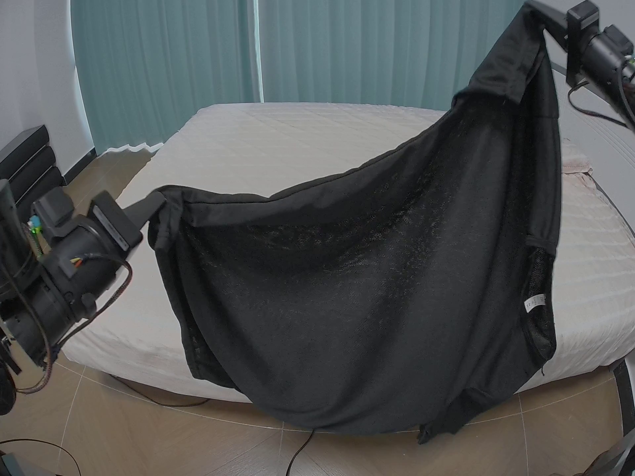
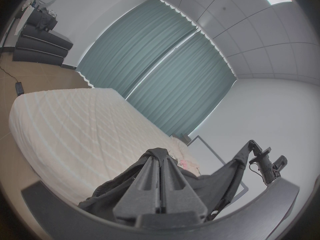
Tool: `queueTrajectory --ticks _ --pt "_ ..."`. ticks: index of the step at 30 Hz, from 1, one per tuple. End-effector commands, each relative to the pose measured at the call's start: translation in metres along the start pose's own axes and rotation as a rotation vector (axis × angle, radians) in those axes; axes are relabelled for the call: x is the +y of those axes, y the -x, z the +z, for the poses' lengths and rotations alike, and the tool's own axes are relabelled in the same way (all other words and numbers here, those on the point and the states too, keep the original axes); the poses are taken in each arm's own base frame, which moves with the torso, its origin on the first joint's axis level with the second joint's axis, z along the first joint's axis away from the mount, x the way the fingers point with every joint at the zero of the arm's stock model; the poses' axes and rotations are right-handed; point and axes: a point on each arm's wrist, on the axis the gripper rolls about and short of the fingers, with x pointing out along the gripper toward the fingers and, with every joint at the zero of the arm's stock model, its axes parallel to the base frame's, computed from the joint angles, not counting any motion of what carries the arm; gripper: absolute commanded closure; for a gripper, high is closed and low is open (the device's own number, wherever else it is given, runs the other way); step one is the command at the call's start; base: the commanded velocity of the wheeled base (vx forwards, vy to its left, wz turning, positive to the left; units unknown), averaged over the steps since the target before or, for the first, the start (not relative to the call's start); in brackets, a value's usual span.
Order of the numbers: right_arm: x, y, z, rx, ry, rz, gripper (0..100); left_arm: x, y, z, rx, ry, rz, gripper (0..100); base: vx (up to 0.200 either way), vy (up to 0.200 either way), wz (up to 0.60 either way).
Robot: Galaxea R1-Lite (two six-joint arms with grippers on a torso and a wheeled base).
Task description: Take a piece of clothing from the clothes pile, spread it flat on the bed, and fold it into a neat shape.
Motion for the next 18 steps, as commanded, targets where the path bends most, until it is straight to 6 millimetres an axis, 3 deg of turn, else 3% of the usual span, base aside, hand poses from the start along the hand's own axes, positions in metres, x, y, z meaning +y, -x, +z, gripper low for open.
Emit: queueTrajectory --ticks 1,5,12,18 --pt "-0.092 -0.045 -0.025 0.059 0.013 -0.225 100 0.02 -0.042 -0.037 0.135 -0.017 0.122 100 0.0 0.0 0.0" --pt "-0.116 -0.052 -0.035 0.077 0.016 -0.276 100 0.026 -0.058 -0.048 0.162 -0.03 0.157 100 0.0 0.0 0.0" --pt "-0.133 -0.058 -0.045 0.084 0.014 -0.294 100 0.035 -0.079 -0.061 0.19 -0.038 0.195 100 0.2 0.0 0.0" --pt "-0.141 -0.061 -0.051 0.072 0.016 -0.287 100 0.04 -0.104 -0.059 0.159 -0.031 0.206 100 0.2 0.0 0.0"
